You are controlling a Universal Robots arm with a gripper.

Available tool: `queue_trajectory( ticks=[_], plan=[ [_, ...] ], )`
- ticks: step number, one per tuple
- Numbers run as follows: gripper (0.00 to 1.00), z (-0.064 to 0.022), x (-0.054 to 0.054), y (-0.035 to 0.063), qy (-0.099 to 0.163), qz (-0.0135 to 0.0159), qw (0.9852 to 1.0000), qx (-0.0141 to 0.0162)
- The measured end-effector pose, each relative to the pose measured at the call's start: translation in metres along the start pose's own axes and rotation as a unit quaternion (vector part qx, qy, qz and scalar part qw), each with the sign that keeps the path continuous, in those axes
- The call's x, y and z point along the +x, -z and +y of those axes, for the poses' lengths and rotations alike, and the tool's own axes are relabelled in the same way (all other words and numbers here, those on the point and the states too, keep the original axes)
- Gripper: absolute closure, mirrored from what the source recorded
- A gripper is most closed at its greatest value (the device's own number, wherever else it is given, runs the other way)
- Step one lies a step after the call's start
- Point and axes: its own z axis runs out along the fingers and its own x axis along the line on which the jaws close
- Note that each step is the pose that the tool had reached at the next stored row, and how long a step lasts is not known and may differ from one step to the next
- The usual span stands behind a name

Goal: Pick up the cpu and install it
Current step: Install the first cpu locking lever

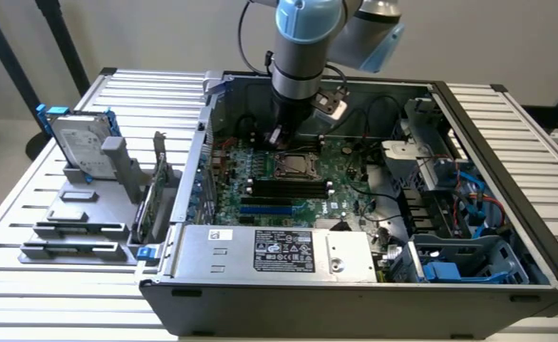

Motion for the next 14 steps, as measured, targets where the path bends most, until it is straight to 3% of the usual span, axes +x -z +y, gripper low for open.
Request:
queue_trajectory(
  ticks=[14],
  plan=[
    [0.89,0.0043,0.0036,-0.0005,0.001,-0.0085,1.0000,-0.0049]
  ],
)
